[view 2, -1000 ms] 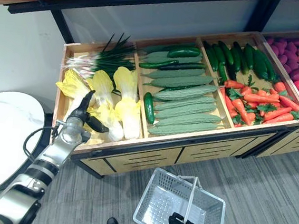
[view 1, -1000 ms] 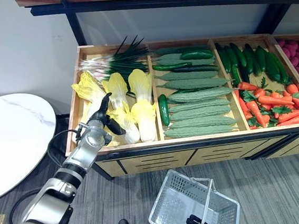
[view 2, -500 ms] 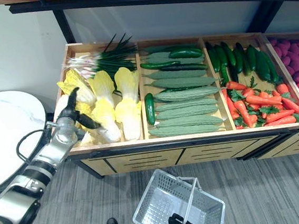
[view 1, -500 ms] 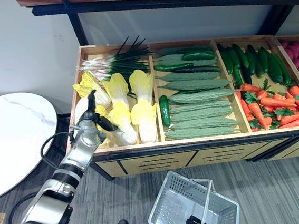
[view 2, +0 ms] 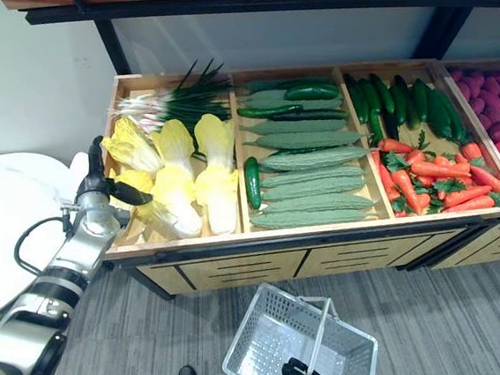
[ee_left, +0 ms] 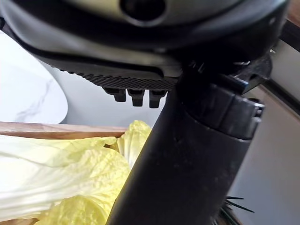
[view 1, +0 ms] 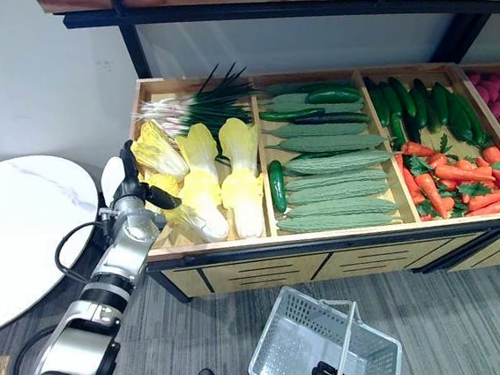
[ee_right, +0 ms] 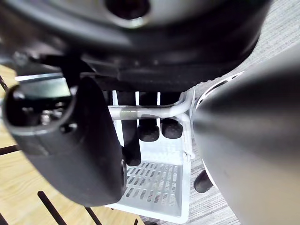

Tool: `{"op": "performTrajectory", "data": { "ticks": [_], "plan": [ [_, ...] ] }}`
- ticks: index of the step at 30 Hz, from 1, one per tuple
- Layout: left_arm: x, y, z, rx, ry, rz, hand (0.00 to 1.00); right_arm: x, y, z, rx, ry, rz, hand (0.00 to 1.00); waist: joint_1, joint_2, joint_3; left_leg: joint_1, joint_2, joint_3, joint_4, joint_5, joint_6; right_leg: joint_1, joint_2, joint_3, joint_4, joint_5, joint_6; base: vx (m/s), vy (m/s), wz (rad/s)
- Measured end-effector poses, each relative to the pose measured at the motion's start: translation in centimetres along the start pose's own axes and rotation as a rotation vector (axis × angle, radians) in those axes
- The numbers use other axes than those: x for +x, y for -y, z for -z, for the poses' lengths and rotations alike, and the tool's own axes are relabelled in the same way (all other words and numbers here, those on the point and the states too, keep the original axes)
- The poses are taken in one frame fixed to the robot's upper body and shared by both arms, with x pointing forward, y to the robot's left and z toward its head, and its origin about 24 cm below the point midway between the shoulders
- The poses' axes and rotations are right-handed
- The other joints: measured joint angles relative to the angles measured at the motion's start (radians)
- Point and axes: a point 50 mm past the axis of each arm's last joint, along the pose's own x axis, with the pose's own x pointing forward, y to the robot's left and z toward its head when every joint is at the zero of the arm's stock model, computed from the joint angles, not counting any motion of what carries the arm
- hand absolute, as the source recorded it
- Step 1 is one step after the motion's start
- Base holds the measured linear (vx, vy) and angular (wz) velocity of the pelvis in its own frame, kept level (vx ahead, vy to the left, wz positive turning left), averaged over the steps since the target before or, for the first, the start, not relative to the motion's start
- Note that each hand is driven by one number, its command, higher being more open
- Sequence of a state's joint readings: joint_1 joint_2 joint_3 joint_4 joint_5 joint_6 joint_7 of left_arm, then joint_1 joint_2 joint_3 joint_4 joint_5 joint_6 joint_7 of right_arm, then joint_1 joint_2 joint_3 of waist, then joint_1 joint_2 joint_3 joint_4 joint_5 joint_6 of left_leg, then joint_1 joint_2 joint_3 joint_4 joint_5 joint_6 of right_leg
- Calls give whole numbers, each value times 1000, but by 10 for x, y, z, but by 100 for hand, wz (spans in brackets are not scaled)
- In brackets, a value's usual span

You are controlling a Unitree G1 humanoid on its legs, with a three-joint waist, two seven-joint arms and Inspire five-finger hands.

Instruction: Pick vegetable in the basket

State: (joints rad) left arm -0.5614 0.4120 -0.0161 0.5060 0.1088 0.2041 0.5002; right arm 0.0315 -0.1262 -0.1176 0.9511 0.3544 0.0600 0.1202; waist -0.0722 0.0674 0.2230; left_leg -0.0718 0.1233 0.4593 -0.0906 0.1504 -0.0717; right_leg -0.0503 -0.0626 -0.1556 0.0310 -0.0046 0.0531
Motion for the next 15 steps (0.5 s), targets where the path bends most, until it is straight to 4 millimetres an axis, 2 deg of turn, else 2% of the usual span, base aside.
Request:
{"op": "performTrajectory", "data": {
  "ticks": [6, 11, 13, 15],
  "plan": [
    [-7, 7, 10, -4, -32, 28, 100, 0, -1, -1, 0, 3, -3, 0, 7, -5, 3, -14, 3, 0, 0, 0, 0, -18, 4, 1, 0, 0, 0, 0, 0, 0],
    [-7, 9, 23, 4, -89, 36, 100, 1, -5, -4, 0, 19, -19, 0, 8, -21, 25, -21, 13, 4, 0, 0, 0, -29, 14, 8, 0, 0, -1, -14, -11, -4],
    [-4, 10, 23, 3, -95, 33, 100, 2, -9, -10, -9, 32, -28, 0, 9, -26, 43, -32, 16, 6, 0, 2, 3, -45, 18, 15, 6, 1, -4, -34, -15, -8],
    [1, 8, 15, -17, -78, 7, 100, 3, -12, -15, -24, 48, -40, 0, 14, -32, 54, -56, 19, 16, 0, 7, 9, -75, 21, 24, 13, 5, -10, -33, -8, -12]
  ]
}}
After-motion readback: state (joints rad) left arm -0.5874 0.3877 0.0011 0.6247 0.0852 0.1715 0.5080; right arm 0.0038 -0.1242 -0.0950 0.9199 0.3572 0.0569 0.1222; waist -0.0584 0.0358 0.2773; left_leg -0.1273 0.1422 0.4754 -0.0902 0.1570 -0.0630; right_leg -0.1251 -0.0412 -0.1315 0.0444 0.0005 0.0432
